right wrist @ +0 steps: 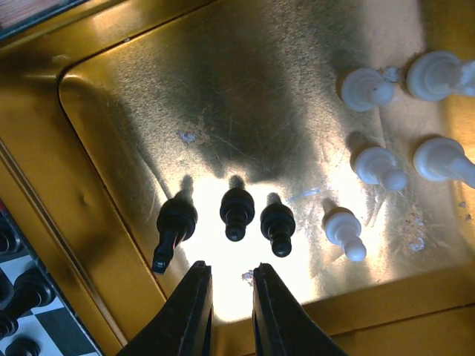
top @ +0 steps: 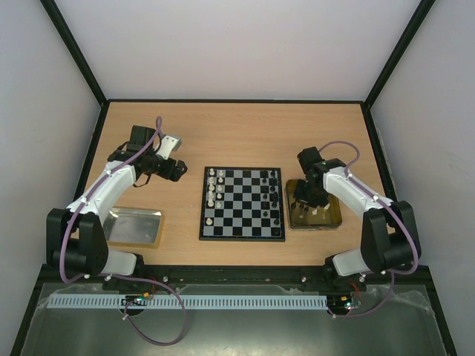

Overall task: Set up the chess pieces on the board
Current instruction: Pick up the chess piece from the storage box.

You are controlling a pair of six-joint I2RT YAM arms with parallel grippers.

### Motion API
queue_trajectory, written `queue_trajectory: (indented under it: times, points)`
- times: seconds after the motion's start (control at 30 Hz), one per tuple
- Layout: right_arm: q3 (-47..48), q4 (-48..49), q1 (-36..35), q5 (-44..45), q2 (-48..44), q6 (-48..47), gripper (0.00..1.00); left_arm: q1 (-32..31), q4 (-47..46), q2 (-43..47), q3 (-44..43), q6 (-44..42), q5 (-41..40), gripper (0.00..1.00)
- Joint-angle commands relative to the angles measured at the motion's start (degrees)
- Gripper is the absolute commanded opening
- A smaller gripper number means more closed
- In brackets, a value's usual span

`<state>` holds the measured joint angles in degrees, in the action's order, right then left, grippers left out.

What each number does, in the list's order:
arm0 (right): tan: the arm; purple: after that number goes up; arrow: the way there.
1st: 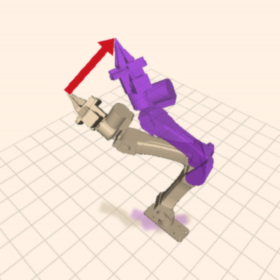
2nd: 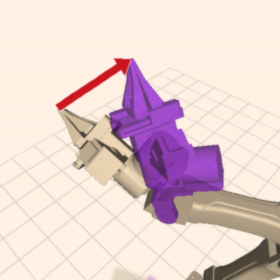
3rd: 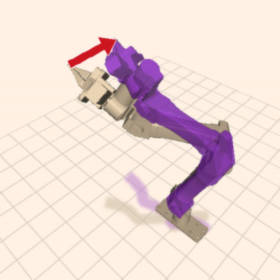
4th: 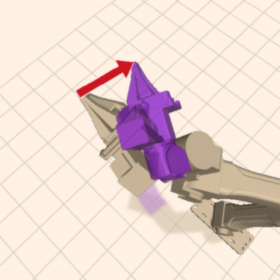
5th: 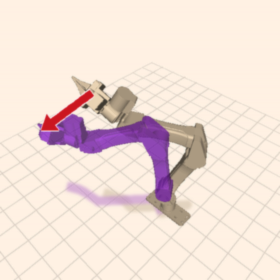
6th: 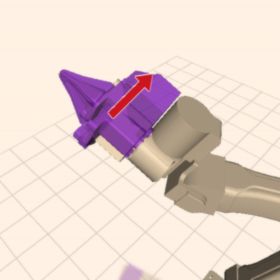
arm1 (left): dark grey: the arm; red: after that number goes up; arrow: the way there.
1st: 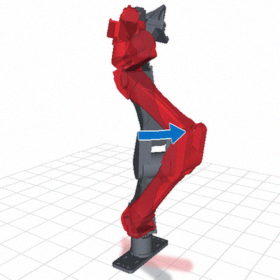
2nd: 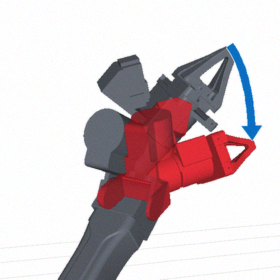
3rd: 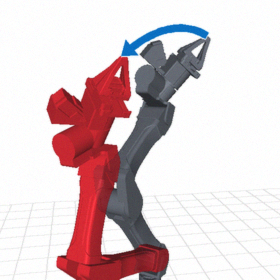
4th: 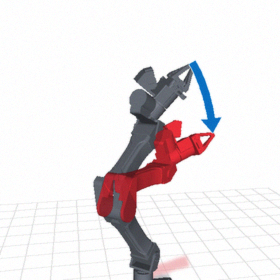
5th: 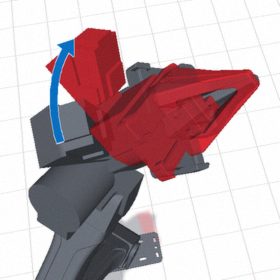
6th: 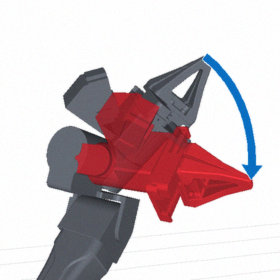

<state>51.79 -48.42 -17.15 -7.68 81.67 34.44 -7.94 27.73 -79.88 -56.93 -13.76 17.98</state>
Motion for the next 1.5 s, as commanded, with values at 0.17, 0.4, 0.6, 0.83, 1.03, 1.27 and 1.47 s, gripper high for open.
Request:
queue_trajectory:
  times: [0.17, 0.4, 0.6, 0.83, 1.03, 1.27, 1.47]
  points:
    - [-0.4, 2.8, 0.4, -0.1, 3.0, -0.4, 0.15, 0.3, 0.2, 0.0, 0.1, -0.6, 0.2, 0.87]
    - [-1.1, 4.3, 0.8, -0.2, 4.2, -0.2, 0.15, 0.3, 0.2, 0.0, 0.1, -0.6, 0.1, 0.87]
    - [-1.6, 4.7, 1.4, 0.0, 4.7, -0.4, 0.15, 0.3, 0.2, -0.1, -0.1, -0.6, 0.2, 0.87]
    - [-1.9, 5.3, 1.6, 0.0, 5.3, -0.4, 0.15, 0.3, 0.1, -0.1, -0.1, -0.6, 0.2, 0.87]
    - [-2.0, 5.4, 1.8, 0.1, 5.8, -0.3, 0.1, 0.3, 0.1, 0.0, 0.0, -0.5, 0.2, 0.87]
    - [-2.2, 5.6, 1.9, 0.0, 5.9, -0.3, 0.1, 0.3, 0.3, 0.1, 0.0, -0.6, 0.3, 0.87]
    - [-2.3, 5.7, 1.9, -0.3, 6.0, -0.4, 0.11, 0.3, 0.3, 0.3, 0.1, -0.6, 0.3, 0.87]
